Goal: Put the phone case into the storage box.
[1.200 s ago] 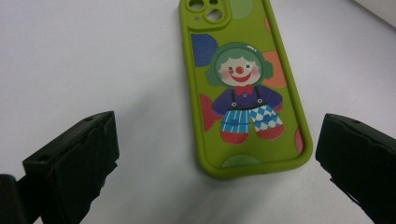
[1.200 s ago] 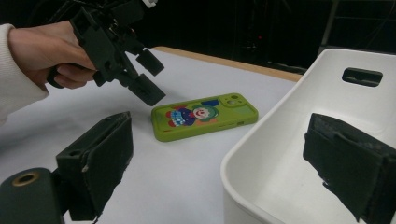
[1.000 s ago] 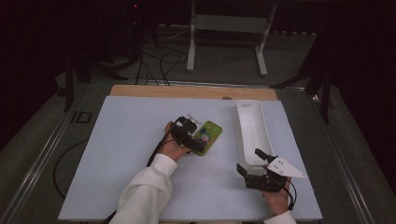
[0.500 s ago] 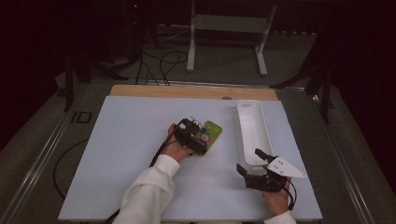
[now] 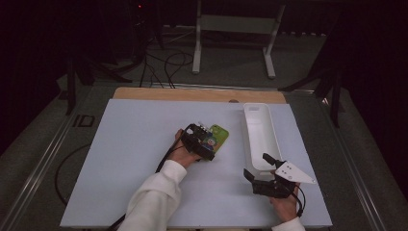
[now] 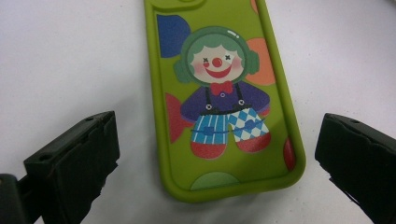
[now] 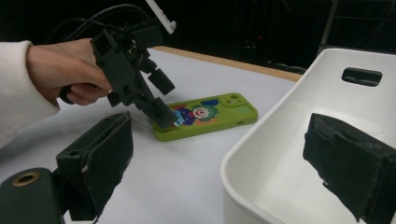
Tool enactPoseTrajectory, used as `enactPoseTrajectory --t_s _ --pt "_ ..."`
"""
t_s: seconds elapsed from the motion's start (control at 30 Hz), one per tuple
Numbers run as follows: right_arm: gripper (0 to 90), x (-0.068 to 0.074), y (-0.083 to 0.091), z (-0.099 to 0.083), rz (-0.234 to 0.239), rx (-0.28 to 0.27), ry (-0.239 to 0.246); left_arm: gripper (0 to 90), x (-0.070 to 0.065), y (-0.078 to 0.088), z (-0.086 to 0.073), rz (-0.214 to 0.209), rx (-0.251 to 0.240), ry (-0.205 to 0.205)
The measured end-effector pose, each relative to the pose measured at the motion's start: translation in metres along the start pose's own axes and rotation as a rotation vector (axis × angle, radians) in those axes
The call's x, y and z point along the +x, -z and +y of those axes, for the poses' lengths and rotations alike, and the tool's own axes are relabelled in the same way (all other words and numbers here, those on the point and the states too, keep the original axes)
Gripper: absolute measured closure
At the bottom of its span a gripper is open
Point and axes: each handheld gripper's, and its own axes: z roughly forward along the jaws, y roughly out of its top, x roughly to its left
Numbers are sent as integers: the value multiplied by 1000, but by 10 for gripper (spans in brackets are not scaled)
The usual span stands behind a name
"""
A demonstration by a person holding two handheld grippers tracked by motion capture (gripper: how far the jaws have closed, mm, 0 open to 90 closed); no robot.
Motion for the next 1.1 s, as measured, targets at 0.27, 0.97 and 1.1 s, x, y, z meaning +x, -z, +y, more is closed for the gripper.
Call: enactPoseTrajectory --t_s 0.27,0.97,1.1 --pt "84 0 0 0 0 -1 2 15 0 -5 1 -7 3 9" --pt "84 0 0 0 -2 -1 2 112 -5 -17 2 -1 14 37" --pt "85 0 0 0 -3 0 0 123 -6 -17 1 10 12 32"
